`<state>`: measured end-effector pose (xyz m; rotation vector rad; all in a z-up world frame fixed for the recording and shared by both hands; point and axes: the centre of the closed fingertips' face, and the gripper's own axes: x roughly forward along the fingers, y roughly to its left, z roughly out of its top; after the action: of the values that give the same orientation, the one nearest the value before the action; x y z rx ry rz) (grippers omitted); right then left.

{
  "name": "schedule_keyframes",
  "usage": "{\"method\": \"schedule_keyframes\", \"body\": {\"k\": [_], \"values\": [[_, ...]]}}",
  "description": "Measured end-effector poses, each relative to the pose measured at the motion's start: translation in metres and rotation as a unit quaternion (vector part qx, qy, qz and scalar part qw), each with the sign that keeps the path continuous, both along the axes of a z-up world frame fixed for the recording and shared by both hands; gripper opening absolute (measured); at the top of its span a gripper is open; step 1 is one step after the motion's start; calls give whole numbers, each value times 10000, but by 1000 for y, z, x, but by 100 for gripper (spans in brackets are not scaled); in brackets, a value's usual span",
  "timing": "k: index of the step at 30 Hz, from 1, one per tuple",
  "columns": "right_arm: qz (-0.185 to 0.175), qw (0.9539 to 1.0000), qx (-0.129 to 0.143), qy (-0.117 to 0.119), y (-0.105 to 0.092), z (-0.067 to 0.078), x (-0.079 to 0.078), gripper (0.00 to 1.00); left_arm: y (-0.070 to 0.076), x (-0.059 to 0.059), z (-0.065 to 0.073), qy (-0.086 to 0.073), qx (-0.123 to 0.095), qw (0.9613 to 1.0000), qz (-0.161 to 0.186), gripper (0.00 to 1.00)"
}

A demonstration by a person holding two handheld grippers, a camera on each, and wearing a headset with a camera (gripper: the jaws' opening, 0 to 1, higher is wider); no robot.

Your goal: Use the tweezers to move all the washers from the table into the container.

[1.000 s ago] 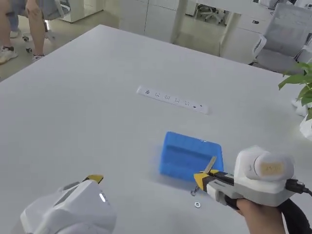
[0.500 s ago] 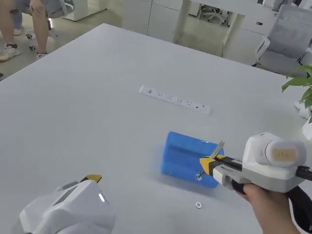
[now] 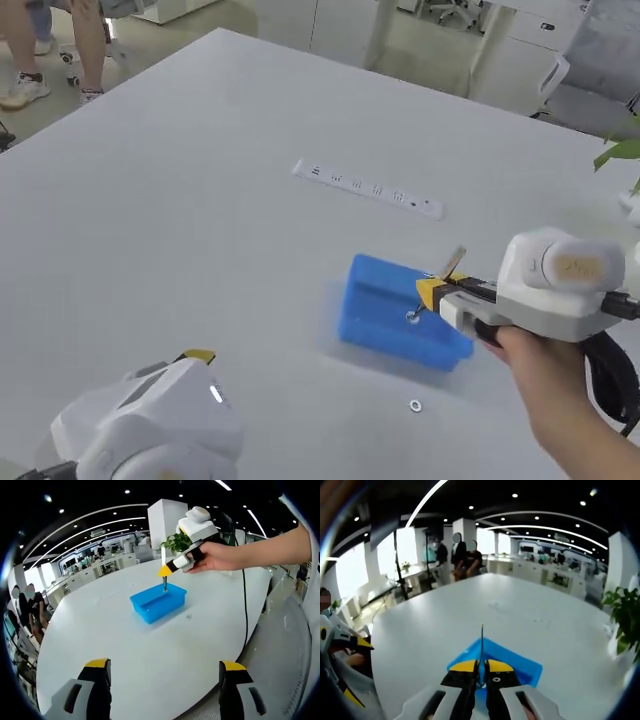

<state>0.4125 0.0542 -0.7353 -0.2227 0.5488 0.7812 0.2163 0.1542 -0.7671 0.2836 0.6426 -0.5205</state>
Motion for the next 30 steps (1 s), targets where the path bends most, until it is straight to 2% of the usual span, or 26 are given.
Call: {"method": "schedule_keyframes", "body": {"k": [6,14,21,23,24,28,30], "values": [[-84,9999,-43,43,-1,-17,8,3,1,0,-4,58,32,10000,5,90],[-312,9989,-11,339,-9,-49,20,3,2,-1,-7,113,35,9999,10,90],[-346,9978,-14,567,-11,-66,24,3,2,0,-10,161,37,9999,-2,89],[-345,9977,-26,587,-10,-70,25,3,2,0,-10,158,51,9999,-1,89],[-345,9977,-30,588,-10,-67,24,3,2,0,-10,155,52,9999,-3,89],[-329,9974,-14,634,-8,-75,24,3,2,1,-11,177,56,9998,0,89],[-313,9975,-64,631,-6,-73,24,3,3,0,-11,176,62,9998,11,89]]}}
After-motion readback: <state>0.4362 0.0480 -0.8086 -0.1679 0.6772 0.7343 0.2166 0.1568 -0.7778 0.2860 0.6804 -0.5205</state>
